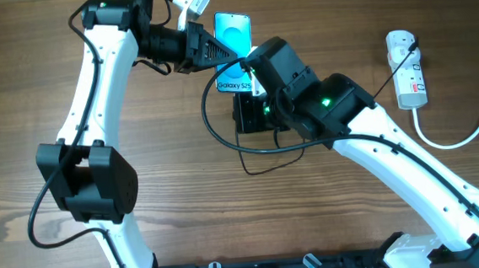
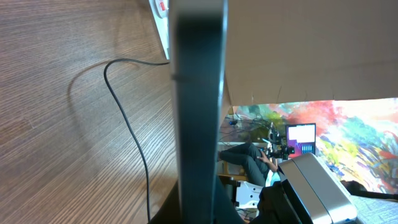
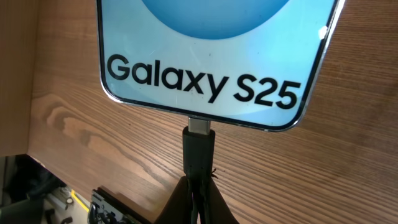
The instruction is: Plug charger to phone and switch on socket
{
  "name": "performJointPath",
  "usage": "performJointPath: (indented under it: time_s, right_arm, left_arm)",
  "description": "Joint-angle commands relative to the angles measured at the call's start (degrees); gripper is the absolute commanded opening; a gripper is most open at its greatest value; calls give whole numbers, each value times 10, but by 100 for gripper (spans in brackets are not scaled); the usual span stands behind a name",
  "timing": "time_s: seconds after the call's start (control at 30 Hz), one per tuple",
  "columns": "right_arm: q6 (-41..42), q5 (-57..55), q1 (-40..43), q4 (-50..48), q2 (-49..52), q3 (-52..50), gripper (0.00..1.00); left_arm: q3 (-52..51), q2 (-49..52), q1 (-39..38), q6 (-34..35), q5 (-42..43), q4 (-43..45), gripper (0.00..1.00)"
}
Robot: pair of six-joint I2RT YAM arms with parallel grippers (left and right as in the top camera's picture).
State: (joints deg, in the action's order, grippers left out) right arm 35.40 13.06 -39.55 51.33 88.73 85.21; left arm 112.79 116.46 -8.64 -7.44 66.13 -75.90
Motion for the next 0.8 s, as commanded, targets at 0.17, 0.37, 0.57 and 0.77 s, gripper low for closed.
performJointPath:
  time_s: [0.17, 0.37, 0.57, 0.77]
  right_arm:
    - [6, 10, 0, 0, -10, 3, 4]
    - [5, 22, 0, 5, -9, 3, 4]
    - [3, 22, 0, 7, -8, 3, 4]
    - [2, 20, 0, 4, -8, 3, 4]
  left_arm:
    - [7, -9, -3, -13, 24, -1, 4]
    - [7, -9, -3, -11, 24, -1, 4]
    - [7, -9, -3, -11, 24, -1, 4]
    - [7, -9, -3, -12, 24, -4, 4]
